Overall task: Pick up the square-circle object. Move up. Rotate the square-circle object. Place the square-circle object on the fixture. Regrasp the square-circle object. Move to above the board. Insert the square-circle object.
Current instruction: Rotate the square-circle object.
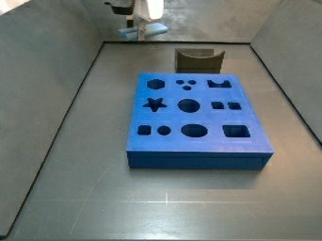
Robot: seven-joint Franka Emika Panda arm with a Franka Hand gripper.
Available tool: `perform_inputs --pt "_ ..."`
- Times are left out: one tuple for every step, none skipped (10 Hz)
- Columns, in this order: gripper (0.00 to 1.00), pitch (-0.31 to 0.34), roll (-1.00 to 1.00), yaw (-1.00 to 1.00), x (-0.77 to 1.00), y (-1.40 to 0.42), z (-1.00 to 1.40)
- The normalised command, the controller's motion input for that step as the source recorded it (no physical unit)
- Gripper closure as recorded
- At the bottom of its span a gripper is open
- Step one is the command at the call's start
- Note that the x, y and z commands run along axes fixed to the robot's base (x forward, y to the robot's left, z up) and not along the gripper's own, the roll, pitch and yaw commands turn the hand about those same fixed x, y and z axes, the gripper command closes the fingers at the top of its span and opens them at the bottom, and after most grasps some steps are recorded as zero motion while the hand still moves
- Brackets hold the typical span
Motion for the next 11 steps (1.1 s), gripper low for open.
perform_inputs --pt "1.00 0.000 0.00 -1.00 0.00 0.01 0.01" --pt "1.00 0.000 0.00 -1.00 0.00 0.01 0.00" --pt "1.00 0.000 0.00 -1.00 0.00 0.01 0.00" --pt "1.00 0.000 0.00 -1.00 0.00 0.01 0.00" --pt "1.00 0.000 0.00 -1.00 0.00 0.01 0.00" --pt "1.00 0.000 0.00 -1.00 0.00 0.01 0.00" --pt "1.00 0.000 0.00 -1.00 0.00 0.01 0.00" --pt "1.00 0.000 0.00 -1.00 0.00 0.01 0.00" --pt "1.00 0.000 0.00 -1.00 0.00 0.01 0.00" --pt "1.00 0.000 0.00 -1.00 0.00 0.01 0.00" --pt "1.00 0.000 0.00 -1.00 0.00 0.01 0.00"
